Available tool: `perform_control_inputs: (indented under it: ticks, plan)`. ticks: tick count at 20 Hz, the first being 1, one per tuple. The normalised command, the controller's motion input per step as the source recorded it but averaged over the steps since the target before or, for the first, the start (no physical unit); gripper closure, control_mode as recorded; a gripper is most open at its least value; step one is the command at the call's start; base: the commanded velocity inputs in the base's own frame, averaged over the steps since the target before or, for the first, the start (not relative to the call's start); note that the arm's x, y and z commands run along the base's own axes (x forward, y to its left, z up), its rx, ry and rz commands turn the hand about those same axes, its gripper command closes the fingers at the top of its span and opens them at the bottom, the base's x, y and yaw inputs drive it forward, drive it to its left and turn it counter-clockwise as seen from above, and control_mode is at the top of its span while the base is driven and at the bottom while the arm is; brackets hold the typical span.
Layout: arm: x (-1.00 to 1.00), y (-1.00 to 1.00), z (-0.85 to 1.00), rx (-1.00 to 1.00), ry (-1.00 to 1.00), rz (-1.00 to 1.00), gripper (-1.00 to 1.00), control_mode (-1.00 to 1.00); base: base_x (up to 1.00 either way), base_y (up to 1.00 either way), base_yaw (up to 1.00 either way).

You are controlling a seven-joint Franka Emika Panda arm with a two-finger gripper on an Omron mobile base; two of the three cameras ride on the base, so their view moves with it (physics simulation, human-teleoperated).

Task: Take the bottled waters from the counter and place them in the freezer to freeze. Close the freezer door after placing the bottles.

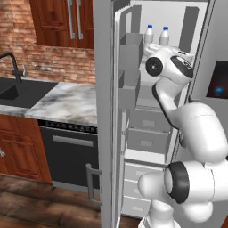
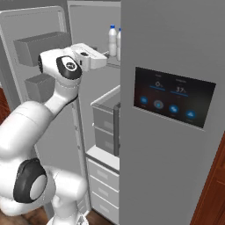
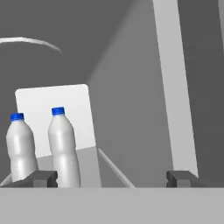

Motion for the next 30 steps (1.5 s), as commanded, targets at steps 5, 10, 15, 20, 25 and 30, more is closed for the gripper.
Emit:
perform_control_inputs:
  ticks: [5, 10, 15, 20, 25, 30]
  plan:
    - [-1.00, 0.07, 0.07, 0.12, 0.00, -0.05, -1.00, -1.00, 0.00, 0.00, 0.00]
    - [-1.00, 0.02, 0.00, 0.17, 0.05, -0.04, -1.00, -1.00, 0.00, 0.00, 0.00]
    - [-1.00, 0.00, 0.00, 0.23, 0.17, -0.02, -1.00, -1.00, 0.00, 0.00, 0.00]
    - [-1.00, 0.00, -0.34, 0.22, 0.16, 0.02, -1.00, -1.00, 0.00, 0.00, 0.00]
    - [-0.77, -0.02, -0.41, 0.22, 0.11, 0.09, -1.00, -1.00, 0.00, 0.00, 0.00]
    - [-0.52, -0.10, -0.14, 0.22, 0.01, 0.10, -1.00, -1.00, 0.00, 0.00, 0.00]
